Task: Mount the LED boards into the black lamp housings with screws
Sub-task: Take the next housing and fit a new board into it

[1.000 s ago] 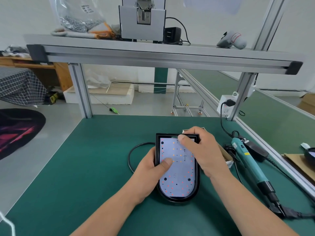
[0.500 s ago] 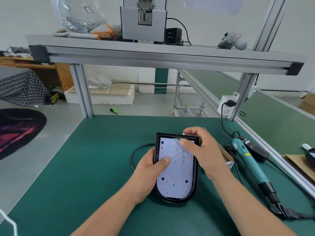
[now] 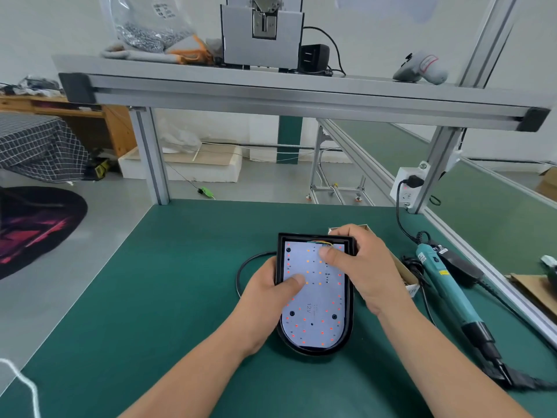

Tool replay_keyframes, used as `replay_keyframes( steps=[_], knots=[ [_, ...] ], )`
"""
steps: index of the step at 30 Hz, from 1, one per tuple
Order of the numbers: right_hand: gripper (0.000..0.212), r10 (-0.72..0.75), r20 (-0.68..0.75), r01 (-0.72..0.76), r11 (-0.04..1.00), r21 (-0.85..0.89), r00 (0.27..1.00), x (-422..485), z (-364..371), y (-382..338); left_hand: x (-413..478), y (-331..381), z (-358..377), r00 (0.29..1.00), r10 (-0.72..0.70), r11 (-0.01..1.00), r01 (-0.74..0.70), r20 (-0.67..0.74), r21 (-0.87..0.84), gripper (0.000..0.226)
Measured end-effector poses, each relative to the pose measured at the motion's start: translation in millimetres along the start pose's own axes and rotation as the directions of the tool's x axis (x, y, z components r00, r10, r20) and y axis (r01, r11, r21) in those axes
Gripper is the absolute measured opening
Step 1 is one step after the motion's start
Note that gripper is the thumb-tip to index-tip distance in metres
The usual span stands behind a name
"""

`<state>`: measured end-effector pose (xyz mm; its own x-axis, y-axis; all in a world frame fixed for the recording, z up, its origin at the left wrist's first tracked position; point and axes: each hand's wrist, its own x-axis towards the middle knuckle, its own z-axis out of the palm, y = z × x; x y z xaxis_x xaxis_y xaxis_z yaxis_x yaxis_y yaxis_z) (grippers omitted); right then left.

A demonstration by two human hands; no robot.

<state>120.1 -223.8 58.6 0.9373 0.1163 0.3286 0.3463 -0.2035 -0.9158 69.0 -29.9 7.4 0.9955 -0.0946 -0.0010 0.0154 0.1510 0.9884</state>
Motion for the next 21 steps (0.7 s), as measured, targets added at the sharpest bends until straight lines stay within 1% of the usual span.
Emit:
replay_keyframes(
  steps=[7, 11, 15, 18, 20, 21],
  knots=[
    [0.036, 0.05, 0.047, -0.053, 0.997, 0.048, 0.998, -2.9, -0.6, 6.6, -0.6, 1.0, 1.0, 1.0, -0.008, 1.0, 0.008, -0.029, 0.014, 0.034],
    [0.036, 0.056, 0.049, -0.057, 0.998, 0.03, 0.997, -1.6, 1.4, 9.6, -2.5, 6.3, 4.0, 0.998, 0.02, 0.998, -0.017, -0.062, 0.059, 0.031],
    [0.035, 0.107, 0.066, -0.11, 0.993, 0.047, 0.992, 1.3, 0.3, 13.1, -3.2, 10.0, 4.2, 0.997, -0.011, 0.993, 0.02, -0.079, 0.115, 0.024],
    [0.034, 0.175, 0.097, -0.183, 0.98, 0.075, 0.98, 2.1, -3.3, 15.5, -6.5, 15.8, 6.4, 0.998, -0.029, 0.99, 0.035, -0.049, 0.134, 0.036],
    [0.035, 0.219, 0.122, -0.231, 0.969, 0.091, 0.968, 3.3, -6.5, 16.2, -9.5, 16.5, 7.8, 1.0, -0.017, 0.988, 0.019, -0.015, 0.155, 0.042],
    [0.034, 0.243, 0.136, -0.257, 0.962, 0.097, 0.96, 3.9, -7.5, 17.1, -10.7, 16.3, 8.5, 1.0, -0.004, 0.985, 0.006, -0.015, 0.174, 0.049]
  ],
)
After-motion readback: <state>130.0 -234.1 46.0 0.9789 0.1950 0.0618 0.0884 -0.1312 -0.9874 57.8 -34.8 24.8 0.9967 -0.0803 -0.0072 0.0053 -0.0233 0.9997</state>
